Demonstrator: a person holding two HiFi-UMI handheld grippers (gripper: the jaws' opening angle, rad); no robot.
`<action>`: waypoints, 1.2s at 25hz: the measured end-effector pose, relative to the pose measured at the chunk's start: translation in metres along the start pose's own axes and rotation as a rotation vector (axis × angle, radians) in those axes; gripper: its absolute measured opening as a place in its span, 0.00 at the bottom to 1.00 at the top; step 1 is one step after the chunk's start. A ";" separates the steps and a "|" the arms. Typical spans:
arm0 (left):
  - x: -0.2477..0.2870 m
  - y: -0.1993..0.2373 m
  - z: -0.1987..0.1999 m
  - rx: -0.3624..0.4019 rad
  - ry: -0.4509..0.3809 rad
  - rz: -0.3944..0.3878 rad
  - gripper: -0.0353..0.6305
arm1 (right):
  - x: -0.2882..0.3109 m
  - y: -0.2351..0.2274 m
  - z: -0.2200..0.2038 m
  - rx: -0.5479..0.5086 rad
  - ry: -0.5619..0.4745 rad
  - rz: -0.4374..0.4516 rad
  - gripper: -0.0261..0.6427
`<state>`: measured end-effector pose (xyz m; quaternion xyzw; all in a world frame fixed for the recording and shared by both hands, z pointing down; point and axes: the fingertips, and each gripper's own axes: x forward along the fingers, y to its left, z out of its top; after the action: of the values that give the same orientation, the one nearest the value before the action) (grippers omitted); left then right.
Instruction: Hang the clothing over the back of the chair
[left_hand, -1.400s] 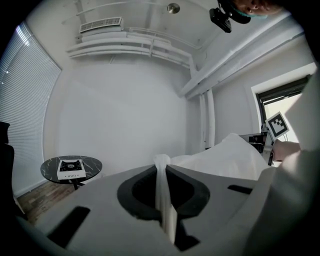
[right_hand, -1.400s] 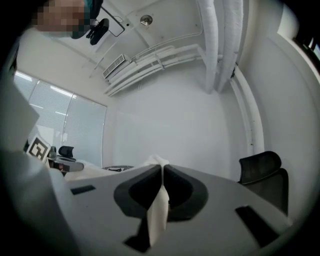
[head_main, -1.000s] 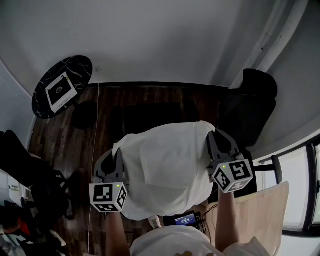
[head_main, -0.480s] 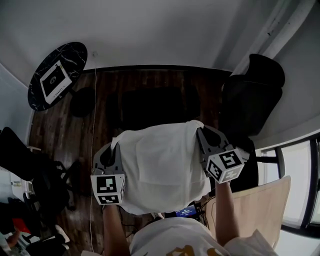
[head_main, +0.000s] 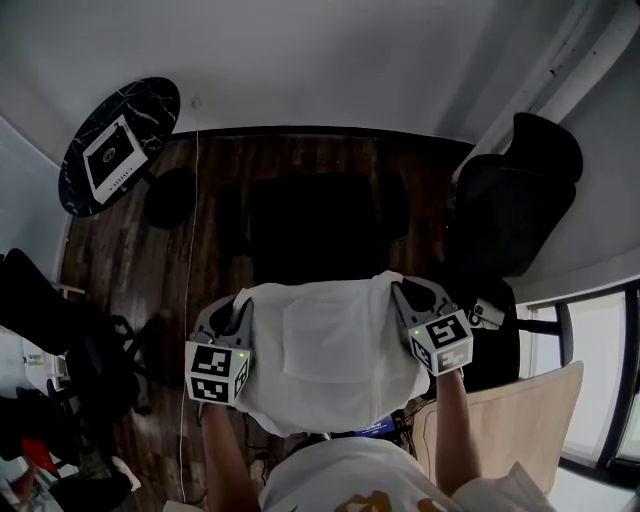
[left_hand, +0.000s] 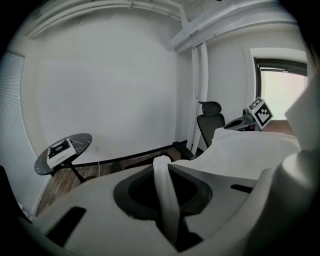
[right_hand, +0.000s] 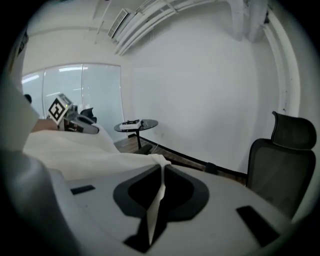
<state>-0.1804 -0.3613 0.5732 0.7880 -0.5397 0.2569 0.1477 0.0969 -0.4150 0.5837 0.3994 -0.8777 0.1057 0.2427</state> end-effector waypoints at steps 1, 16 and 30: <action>0.002 -0.002 -0.004 0.015 0.029 -0.017 0.15 | 0.000 0.001 -0.003 -0.018 0.009 -0.008 0.08; -0.027 0.001 -0.021 0.193 0.126 0.027 0.33 | -0.043 -0.022 -0.022 0.023 0.069 -0.177 0.24; -0.125 -0.033 0.025 0.127 -0.164 0.047 0.13 | -0.144 0.048 0.043 0.018 -0.217 -0.359 0.06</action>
<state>-0.1793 -0.2651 0.4834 0.8012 -0.5510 0.2286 0.0471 0.1275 -0.3064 0.4742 0.5605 -0.8125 0.0251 0.1583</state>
